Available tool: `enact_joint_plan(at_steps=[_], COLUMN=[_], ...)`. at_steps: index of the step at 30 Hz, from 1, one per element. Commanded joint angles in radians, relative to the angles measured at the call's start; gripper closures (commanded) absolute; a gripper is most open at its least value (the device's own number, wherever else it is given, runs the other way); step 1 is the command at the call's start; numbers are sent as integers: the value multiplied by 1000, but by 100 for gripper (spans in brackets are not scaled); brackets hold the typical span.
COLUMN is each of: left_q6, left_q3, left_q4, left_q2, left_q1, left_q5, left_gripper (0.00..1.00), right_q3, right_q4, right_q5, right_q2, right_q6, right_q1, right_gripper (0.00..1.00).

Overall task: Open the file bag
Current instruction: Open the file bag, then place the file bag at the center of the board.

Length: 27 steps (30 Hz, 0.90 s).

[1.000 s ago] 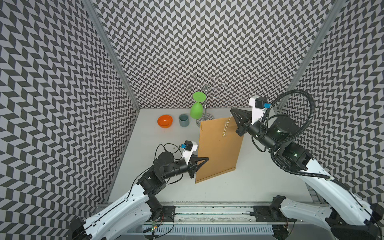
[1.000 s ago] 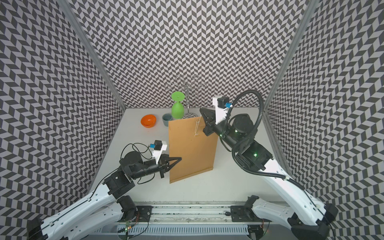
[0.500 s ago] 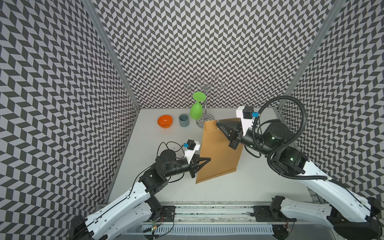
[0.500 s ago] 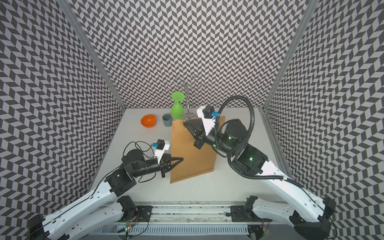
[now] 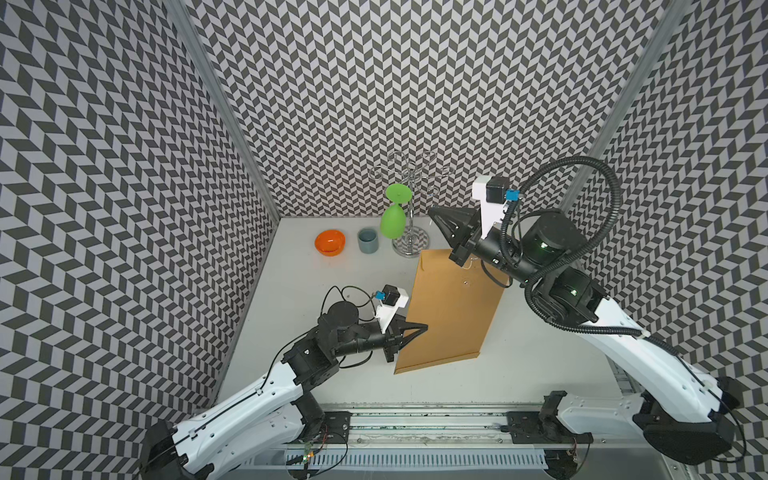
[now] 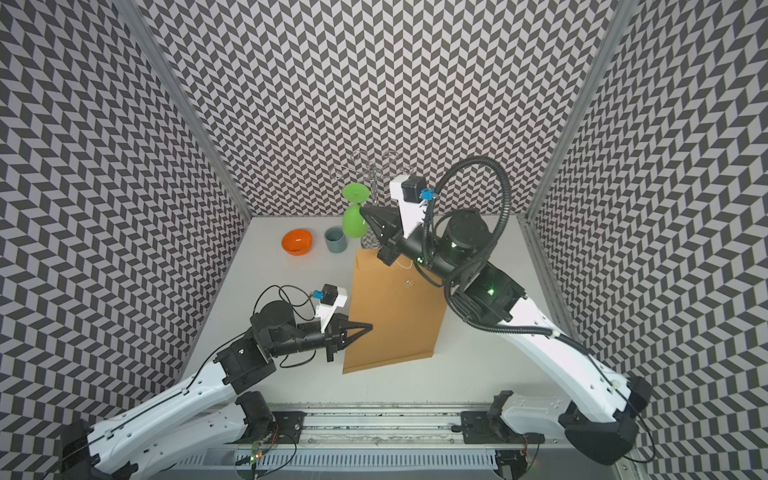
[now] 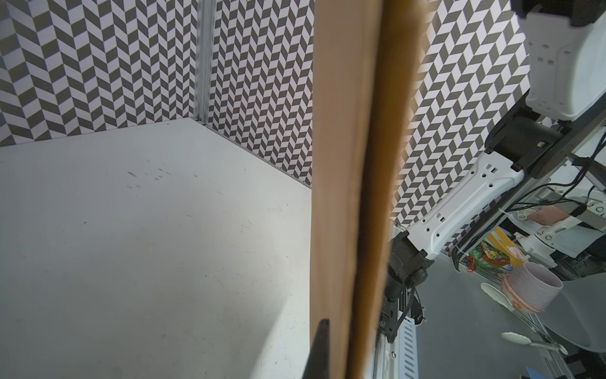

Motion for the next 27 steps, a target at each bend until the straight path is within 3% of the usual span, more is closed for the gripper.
enact_joint_plan(at_steps=[1, 7, 13, 20, 26, 27], left_q6=[19, -20, -82, -86, -112, -109], left_q3=[12, 23, 55, 27, 52, 48], left_q4=[15, -81, -244, -283, -349, -340], left_q2=[-25, 43, 142, 196, 303, 316], left_q1=[-2, 9, 52, 126, 180, 201], left_q5=[7, 85, 88, 78, -126, -135], left_gripper=[100, 100, 100, 100, 100, 96], right_q3=[6, -153, -377, -383, -401, -405], right_q4=[12, 5, 29, -21, 4, 8], right_q5=[37, 148, 262, 346, 284, 278], right_q2=[-36, -127, -195, -91, -49, -42], right_q6=[-23, 0, 73, 182, 253, 258], right_q1=[-16, -51, -97, -220, -309, -310], right_gripper=[100, 100, 100, 100, 100, 100])
